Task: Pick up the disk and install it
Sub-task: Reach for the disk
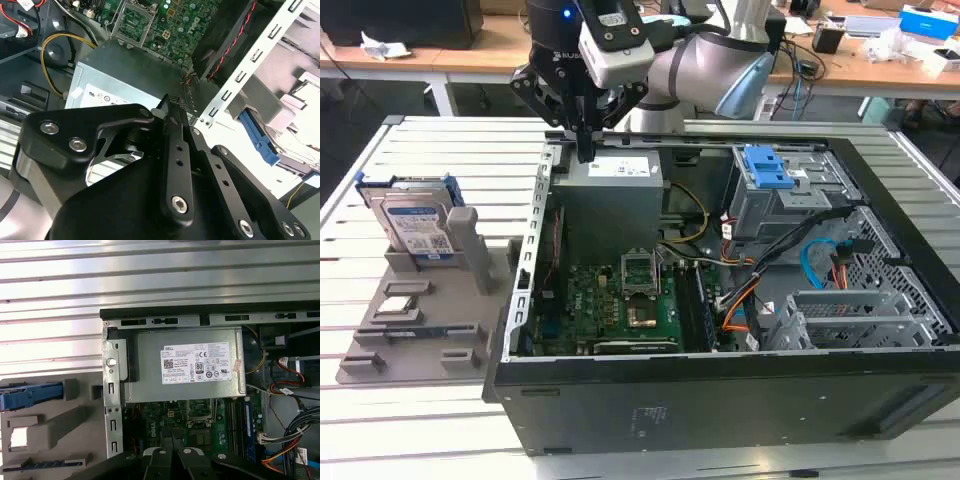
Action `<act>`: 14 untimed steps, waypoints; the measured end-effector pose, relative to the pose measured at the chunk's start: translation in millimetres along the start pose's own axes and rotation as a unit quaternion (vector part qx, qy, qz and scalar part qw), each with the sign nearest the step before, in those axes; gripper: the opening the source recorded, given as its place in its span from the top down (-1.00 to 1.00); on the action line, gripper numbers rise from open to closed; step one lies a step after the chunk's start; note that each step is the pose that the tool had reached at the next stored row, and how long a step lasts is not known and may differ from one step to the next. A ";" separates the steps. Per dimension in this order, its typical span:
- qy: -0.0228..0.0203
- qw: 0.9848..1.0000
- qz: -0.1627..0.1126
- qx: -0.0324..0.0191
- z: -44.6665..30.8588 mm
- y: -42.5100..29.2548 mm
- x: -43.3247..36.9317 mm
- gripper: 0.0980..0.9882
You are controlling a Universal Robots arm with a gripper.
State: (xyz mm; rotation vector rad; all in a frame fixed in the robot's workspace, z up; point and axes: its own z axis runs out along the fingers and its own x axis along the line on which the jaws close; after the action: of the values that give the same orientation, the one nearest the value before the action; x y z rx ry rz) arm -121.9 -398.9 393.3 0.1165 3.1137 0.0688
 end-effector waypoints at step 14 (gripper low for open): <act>0.000 1.000 0.000 0.000 -0.9 -2.4 32.4 0.98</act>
State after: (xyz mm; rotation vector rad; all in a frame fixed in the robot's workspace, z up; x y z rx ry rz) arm -154.4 -398.9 393.3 0.1166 3.1137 0.0688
